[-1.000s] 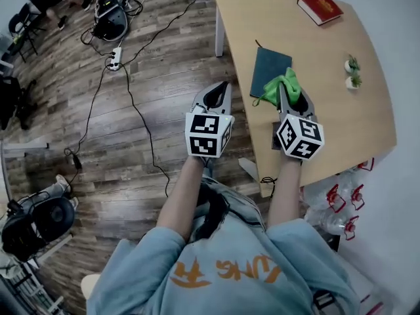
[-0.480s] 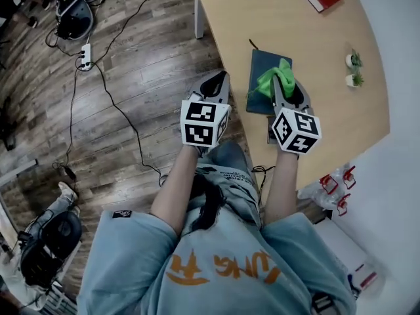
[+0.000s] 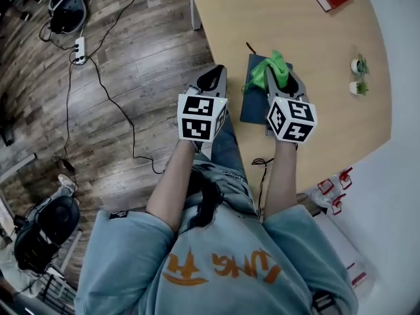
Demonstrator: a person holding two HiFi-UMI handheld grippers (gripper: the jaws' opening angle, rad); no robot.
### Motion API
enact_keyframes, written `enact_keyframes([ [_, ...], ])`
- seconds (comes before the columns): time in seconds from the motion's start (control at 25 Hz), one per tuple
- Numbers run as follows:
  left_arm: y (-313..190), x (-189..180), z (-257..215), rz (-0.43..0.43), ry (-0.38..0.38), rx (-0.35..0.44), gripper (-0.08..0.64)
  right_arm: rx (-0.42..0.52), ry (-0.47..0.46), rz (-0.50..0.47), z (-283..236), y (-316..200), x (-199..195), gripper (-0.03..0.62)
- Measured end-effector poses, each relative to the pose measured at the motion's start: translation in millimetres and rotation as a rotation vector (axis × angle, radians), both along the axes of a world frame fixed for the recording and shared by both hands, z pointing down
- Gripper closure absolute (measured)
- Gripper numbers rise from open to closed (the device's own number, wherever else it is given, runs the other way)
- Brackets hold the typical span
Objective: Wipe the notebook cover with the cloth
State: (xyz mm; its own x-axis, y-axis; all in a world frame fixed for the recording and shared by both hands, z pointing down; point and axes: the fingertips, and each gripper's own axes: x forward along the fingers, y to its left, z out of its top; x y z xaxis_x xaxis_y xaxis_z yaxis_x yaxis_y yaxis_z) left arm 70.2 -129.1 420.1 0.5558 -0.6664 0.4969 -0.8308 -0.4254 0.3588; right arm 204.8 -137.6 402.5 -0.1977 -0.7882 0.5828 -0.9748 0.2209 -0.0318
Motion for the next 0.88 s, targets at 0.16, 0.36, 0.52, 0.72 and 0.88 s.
enact_keyframes([
  [0.16,-11.5,7.3,13.4,0.003,-0.002,-0.020,0.541,-0.008,0.021,-0.022,9.3,-18.7,4.0,0.453],
  [0.36,-14.5,16.6,25.2,0.047,-0.043,-0.032,0.541,-0.022,0.056,-0.038,21.1,-36.6,6.1,0.453],
  [0.52,-16.6,18.2,32.0,0.047,-0.034,-0.055,0.541,-0.029,0.159,-0.099,26.7,-49.7,0.4,0.453],
  [0.72,-19.5,16.0,39.5,0.041,-0.029,-0.072,0.541,-0.039,0.271,-0.186,40.0,-60.9,-11.9,0.453],
  [0.88,-18.5,8.9,44.3,0.025,-0.027,-0.083,0.541,-0.063,0.300,-0.217,53.5,-58.4,-16.9,0.453],
])
